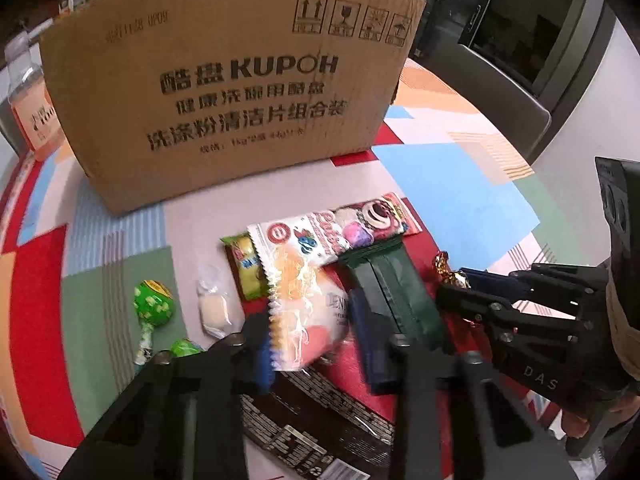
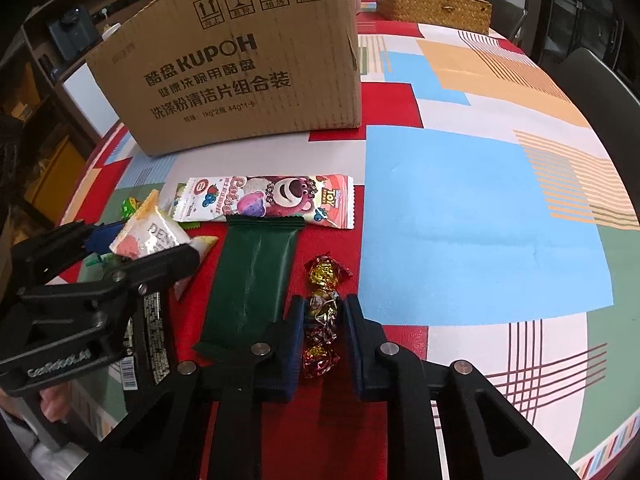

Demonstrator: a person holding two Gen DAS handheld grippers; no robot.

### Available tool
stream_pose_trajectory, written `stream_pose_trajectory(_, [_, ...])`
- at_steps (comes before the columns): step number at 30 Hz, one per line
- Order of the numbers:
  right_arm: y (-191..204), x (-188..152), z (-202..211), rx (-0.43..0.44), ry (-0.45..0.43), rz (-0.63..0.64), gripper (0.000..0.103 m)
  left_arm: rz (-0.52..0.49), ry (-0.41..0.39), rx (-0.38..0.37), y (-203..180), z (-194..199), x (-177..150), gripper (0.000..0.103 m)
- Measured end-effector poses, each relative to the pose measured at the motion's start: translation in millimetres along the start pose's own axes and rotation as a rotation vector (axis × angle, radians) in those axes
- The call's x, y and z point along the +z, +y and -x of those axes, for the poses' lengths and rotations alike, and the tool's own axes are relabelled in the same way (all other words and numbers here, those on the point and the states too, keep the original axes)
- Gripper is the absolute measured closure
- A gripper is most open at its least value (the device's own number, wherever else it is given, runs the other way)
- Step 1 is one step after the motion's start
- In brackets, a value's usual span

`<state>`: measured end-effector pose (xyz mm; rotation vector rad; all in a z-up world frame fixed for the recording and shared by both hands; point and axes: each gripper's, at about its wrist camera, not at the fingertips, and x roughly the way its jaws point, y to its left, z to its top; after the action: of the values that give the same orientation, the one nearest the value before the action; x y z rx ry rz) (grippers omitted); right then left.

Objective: Organize snacks
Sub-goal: 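Grasp the DENMAS pack with the left gripper while the right grasps the wrapped candies, then carry both snacks over the box and open both grippers to release them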

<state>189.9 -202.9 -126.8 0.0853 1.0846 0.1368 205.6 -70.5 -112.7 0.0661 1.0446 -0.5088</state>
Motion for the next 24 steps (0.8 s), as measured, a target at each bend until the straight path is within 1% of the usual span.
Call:
stream_pose_trajectory(4, [1.7, 0.0, 5.0, 0.011, -0.009, 0.002, 0.083, -0.005, -0.016, 0.002, -3.0, 4.6, -1.0, 0.075])
stream_pose_trajectory(17, [13.4, 12.9, 34.3, 0.036, -0.089, 0.015, 0.083, -0.002, -0.124, -0.004, -4.9, 46.3, 7.8, 0.075])
stream_pose_trajectory(24, [23.0, 30.4, 53.8, 0.040, -0.165, 0.038, 0.083, -0.028, -0.229, 0.045, -2.5, 79.8, 16.8, 0.075])
